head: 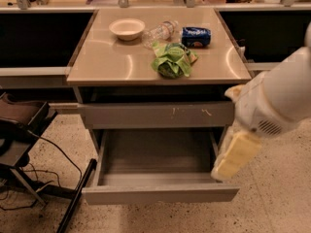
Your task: Close middle drawer
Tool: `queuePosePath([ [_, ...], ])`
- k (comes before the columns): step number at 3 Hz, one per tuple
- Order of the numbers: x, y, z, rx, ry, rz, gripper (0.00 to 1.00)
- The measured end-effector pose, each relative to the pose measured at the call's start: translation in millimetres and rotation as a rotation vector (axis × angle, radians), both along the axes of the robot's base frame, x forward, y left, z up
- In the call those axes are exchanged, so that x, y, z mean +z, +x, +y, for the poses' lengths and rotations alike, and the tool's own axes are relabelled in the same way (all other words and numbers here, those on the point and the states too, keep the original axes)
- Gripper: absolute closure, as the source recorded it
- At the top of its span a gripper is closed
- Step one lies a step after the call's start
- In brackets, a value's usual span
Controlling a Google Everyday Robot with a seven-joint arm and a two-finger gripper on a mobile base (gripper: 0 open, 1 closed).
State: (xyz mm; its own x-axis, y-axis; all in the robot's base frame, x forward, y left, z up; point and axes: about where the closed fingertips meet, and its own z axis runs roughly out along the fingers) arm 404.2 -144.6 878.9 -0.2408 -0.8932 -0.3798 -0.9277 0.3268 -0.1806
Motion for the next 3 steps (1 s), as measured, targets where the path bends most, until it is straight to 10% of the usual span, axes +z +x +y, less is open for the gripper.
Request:
queuePosePath([
  [3, -249, -59, 40, -0.068, -0.078, 0.250, 0.00],
])
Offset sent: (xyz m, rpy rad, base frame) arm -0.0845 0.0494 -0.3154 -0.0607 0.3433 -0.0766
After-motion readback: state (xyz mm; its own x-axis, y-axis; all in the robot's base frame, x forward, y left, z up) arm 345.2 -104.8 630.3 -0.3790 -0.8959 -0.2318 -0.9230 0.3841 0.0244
